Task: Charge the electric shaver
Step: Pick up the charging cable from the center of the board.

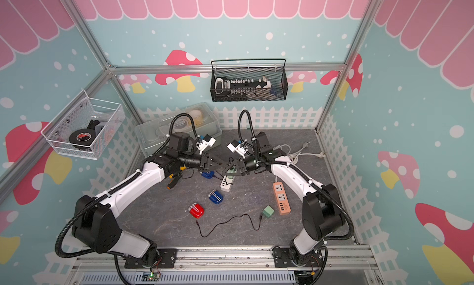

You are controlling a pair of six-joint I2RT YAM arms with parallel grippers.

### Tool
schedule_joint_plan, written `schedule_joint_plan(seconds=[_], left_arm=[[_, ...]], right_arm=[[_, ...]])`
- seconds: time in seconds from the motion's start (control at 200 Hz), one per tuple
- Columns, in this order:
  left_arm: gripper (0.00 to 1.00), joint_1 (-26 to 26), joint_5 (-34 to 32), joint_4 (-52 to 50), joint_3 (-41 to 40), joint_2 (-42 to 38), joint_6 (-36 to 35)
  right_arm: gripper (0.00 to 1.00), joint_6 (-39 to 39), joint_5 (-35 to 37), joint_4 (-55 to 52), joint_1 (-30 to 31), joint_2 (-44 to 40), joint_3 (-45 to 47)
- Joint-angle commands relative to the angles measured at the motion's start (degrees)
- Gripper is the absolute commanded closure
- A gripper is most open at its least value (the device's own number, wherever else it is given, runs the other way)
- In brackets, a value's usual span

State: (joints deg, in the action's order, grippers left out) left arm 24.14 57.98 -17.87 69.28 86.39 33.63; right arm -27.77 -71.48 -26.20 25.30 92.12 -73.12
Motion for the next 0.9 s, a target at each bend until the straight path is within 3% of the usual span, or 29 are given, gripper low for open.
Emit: schedule_joint_plan(seconds=[0.0,0.425,0.515,0.62,0.695,0.79,0.895], left_arm=[[0.67,0.3,1.5,1.9,0.4,0.6,-1.1],[0.81,1.5,1.2,3.1,1.1,2.1,-0.6],[0.86,1.5,0.9,3.1,0.9,1.8,-0.5],[1.00,1.5,0.8,3.5,0.9,1.8,0.2],[1.00,1.5,0.3,3.8,0.6,1.6,1.1],[1.00,1.5,-2.0,5.2,-0.7,0.3,3.1],[1.00,0.5,-9.3,5.4,-1.9,-1.4,9.0]], right_arm=[[1.00,-0.3,-1.9,2.1,0.6,1.0,-0.3],[1.00,-2.7,-1.6,4.6,0.8,0.9,0.0],[1.00,-2.7,-1.1,4.7,0.8,0.8,0.2],[1.00,-2.8,-0.1,4.9,0.8,0.4,0.6],[1.00,-3.1,0.9,5.2,0.8,0.1,0.7],[0.84,-3.7,3.2,6.4,0.8,-0.9,1.1],[0.66,-5.6,8.4,9.0,0.8,-3.7,2.4]])
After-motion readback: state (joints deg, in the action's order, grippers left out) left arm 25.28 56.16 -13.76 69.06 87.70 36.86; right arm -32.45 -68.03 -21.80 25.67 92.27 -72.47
